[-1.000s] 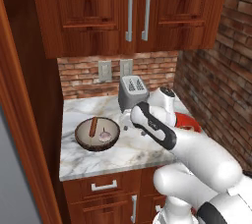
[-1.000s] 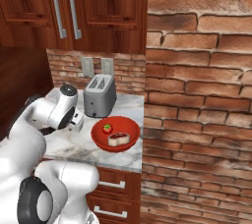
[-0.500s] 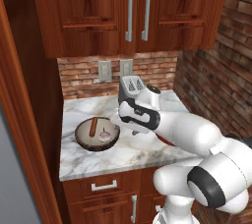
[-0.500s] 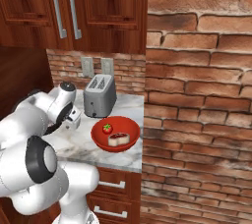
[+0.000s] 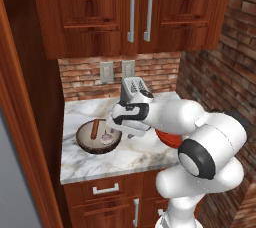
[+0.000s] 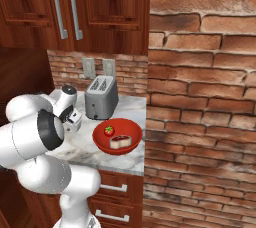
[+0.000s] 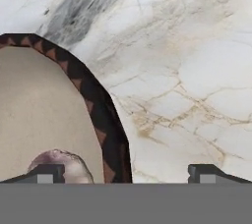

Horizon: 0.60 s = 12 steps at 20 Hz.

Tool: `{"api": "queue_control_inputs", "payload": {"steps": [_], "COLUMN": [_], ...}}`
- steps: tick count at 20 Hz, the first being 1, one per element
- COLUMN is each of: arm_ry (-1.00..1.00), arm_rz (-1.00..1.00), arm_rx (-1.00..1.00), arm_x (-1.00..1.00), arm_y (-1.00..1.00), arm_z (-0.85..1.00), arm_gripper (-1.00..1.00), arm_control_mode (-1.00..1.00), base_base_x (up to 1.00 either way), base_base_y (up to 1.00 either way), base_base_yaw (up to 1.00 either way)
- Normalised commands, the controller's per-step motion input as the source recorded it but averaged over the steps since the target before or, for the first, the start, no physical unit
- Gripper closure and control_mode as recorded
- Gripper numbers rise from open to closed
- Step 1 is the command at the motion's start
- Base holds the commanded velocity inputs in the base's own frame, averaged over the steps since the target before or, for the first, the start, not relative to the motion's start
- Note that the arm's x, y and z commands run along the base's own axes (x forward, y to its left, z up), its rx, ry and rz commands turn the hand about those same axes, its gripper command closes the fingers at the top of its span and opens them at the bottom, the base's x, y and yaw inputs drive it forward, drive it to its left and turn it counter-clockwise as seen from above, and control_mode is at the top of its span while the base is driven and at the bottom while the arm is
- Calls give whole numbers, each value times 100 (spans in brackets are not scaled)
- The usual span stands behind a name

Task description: Place the bowl containing the hot dog and garlic in the microwave. Close the microwave door and press the start button to microwave the meal.

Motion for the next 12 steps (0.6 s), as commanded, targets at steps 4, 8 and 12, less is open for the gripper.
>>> {"api": "queue_control_inputs", "payload": {"steps": [4,8,12], "arm_ry": [1,0,0], "arm_rz": [0,0,0], "arm_rx": [0,0,0], "arm_x": [23,20,4], "arm_y": [14,21,5], "arm_z": [-25,-22,-7], "arm_gripper": [-100,100,100], "arm_control_mode": [-100,-100,-100], "base_base_x": [0,0,0], "base_base_y": [0,0,0], "base_base_yaw": [0,0,0]}}
